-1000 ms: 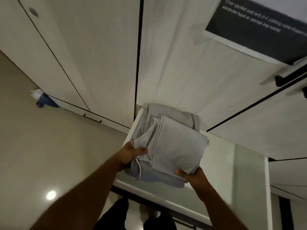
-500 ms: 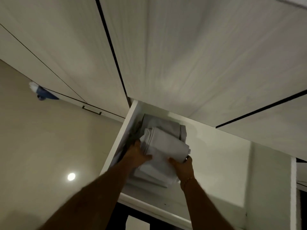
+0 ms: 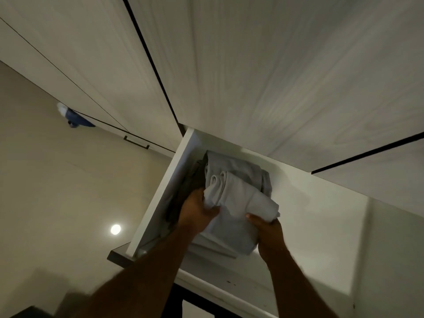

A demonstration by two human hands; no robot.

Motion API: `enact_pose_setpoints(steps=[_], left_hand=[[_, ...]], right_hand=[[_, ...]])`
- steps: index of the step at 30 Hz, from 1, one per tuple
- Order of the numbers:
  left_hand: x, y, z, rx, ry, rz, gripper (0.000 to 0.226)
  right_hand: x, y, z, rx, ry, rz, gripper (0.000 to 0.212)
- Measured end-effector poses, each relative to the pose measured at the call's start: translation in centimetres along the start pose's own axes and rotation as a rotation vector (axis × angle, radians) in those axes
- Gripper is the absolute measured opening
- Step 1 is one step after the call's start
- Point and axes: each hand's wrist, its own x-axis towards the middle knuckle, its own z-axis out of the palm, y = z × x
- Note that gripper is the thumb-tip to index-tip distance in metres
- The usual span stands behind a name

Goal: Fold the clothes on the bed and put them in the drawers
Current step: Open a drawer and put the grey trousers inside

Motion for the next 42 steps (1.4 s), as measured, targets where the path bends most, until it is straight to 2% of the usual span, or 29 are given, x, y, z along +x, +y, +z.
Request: enact_pose_setpoints(steps=[2,4,6,8,11,14,16,19,22,26,29,31,34,37,39,42], left_hand=[[-0.3,-0.3,-0.2,0.036,0.062,0.057,0.075],[0.1,-0.7,-0.6,0.075,0.021,0.068,0.080],[0.8,-0.7,-1.1,0.016,-0.105,-0.069,0.087],[2.0,-0.6,-1.6,-0.064,-0.201,-0.138,0.086],[3.4,-0.3,-2.2,-0.046,-0.247,-0.088,0.087],[3.6,-0.2,-2.1,-0.052,-0.208,-0.055,0.102],[3.7,-0.6,-1.9,-0.156,-0.164,-0.068,0.112],[3.1,-1.2,-1.5,-0.141,-0.223,-0.103,0.087],[1.1,-1.8,0.0,-0.094,-0.187,-0.001,0.087],[-1.8,-1.9,1.7,0.007,-0.098,0.195,0.077],[-2.9,-1.5,2.4,0.048,-0.023,0.293,0.063],[-2.9,-1.2,2.8,0.088,0.006,0.311,0.063],[-2.5,-1.6,3.1,0.115,-0.009,0.299,0.076],[-1.9,-2.8,2.9,0.219,-0.001,0.300,0.097],[-1.6,-3.4,2.3,0.305,0.003,0.385,0.104],[-0.8,-3.2,0.9,0.310,-0.098,0.575,0.108]], right_hand=[[-0.2,0.5,-1.0,0.053,-0.049,0.026,0.036],[-0.5,0.9,-1.5,0.089,-0.069,0.074,0.057],[-0.6,1.3,-1.6,0.105,-0.079,0.105,0.074],[0.1,1.2,-1.7,0.102,-0.101,0.126,0.073],[1.3,1.0,-1.1,0.127,-0.109,0.088,0.066],[0.9,1.1,-0.9,0.182,-0.120,0.059,0.078],[0.9,1.2,-1.7,0.261,-0.228,0.131,0.071],[0.3,1.1,-2.6,0.223,-0.328,0.214,0.063],[-1.1,1.9,-3.4,0.186,-0.253,0.203,0.059],[-3.2,3.1,-4.7,0.108,-0.169,0.193,0.069],[-3.7,4.1,-4.7,-0.031,-0.057,0.126,0.073],[-3.9,4.5,-4.3,-0.080,-0.001,0.011,0.067],[-4.3,5.1,-3.9,-0.186,0.018,-0.146,0.068],[-4.6,5.8,-3.4,-0.232,0.029,-0.184,0.072],[-4.8,6.4,-3.6,-0.184,0.033,-0.165,0.067],[-5.3,7.1,-4.8,0.051,-0.001,-0.076,0.056]])
